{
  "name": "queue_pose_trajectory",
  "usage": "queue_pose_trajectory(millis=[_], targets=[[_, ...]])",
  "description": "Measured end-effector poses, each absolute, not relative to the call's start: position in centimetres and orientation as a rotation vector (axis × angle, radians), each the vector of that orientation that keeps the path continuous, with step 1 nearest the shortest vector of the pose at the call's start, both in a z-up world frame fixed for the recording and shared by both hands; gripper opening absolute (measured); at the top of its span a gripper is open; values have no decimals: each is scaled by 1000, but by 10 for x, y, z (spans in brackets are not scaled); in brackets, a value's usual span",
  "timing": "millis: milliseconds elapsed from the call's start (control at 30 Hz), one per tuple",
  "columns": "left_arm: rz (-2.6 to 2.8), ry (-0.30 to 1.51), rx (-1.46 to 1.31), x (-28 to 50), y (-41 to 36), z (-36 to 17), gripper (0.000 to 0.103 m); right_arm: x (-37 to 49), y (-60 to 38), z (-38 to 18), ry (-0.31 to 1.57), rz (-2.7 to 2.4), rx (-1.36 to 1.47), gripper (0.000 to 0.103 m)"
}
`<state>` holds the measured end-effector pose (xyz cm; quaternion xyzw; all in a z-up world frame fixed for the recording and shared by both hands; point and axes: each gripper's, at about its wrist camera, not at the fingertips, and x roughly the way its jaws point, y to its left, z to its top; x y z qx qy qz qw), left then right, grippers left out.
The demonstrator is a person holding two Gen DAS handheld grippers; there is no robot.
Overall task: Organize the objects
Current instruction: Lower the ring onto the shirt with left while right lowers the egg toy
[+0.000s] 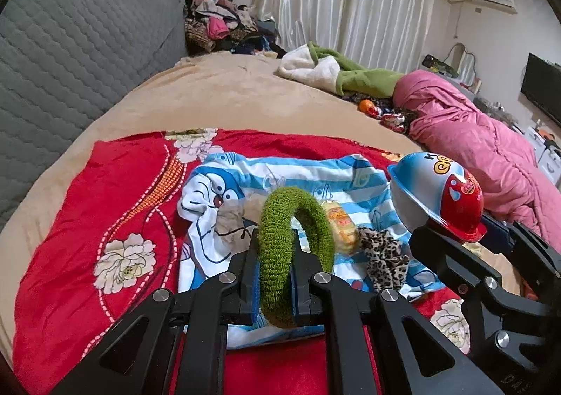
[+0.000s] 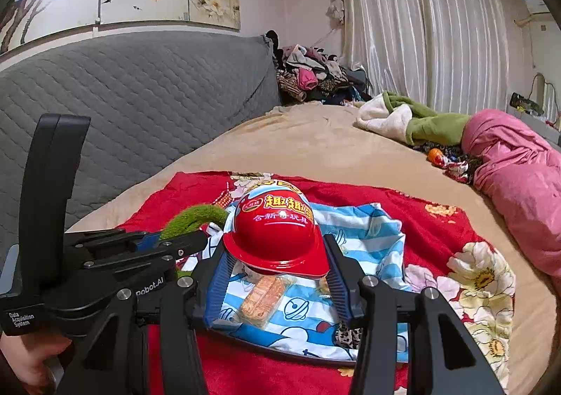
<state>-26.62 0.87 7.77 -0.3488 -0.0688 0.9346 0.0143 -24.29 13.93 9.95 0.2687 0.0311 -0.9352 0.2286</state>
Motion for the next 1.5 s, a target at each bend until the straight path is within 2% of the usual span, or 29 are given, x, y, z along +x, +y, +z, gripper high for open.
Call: queue_pose_trajectory(millis=[600, 1500], targets=[[2919, -209, -1094, -288, 1, 39, 12, -269, 144, 64, 33, -2574, 783, 50], [2888, -241, -1203, -305, -5, -15, 12, -288, 139, 15, 89, -2562, 899, 50]])
